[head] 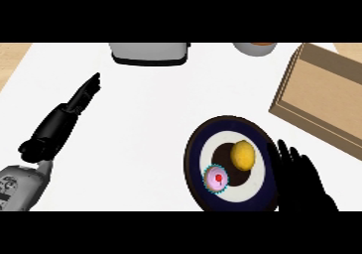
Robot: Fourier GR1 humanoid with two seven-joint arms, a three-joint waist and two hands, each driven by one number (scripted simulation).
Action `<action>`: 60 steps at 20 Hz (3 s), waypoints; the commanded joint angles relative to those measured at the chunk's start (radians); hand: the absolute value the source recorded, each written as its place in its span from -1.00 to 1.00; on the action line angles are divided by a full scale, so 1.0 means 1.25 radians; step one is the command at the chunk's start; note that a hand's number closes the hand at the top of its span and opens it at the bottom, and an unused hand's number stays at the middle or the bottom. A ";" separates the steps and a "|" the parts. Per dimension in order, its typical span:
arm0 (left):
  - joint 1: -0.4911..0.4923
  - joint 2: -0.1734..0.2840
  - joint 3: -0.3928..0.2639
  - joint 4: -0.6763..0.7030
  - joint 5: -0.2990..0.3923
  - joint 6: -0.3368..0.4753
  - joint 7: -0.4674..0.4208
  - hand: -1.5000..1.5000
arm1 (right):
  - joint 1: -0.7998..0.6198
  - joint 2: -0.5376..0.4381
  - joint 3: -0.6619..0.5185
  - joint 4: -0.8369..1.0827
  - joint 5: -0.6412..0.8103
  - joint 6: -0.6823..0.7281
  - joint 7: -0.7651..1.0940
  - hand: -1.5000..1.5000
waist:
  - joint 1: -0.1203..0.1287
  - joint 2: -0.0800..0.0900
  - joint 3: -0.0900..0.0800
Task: Pick the lemon from the plate and place it in the cardboard box
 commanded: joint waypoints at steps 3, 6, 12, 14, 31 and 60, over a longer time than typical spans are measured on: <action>-0.010 0.002 0.022 -0.016 0.009 -0.018 0.031 0.00 | -0.136 0.215 0.044 0.098 0.024 0.185 0.172 -1.00 | -0.007 -0.004 0.002; 0.012 -0.006 0.021 -0.055 -0.005 -0.009 0.047 0.00 | -0.141 0.254 0.013 0.158 0.040 0.172 0.139 -1.00 | -0.014 -0.005 0.004; 0.008 -0.049 0.014 0.015 -0.047 0.002 -0.005 0.00 | -0.195 0.326 0.001 0.298 0.135 0.165 0.131 -1.00 | -0.020 -0.003 0.003; 0.033 -0.041 0.026 0.007 -0.059 0.004 -0.030 0.00 | -0.171 0.327 -0.005 0.287 0.157 0.166 0.127 -1.00 | -0.021 -0.005 0.003; 0.008 -0.078 0.121 -0.005 -0.082 -0.086 0.036 0.00 | -0.139 0.329 -0.084 0.391 0.181 0.091 0.015 -1.00 | -0.023 -0.005 0.004; 0.021 -0.184 0.182 -0.032 -0.181 -0.155 0.052 0.00 | -0.142 0.260 -0.154 0.607 0.264 -0.131 -0.225 1.00 | -0.024 -0.005 0.004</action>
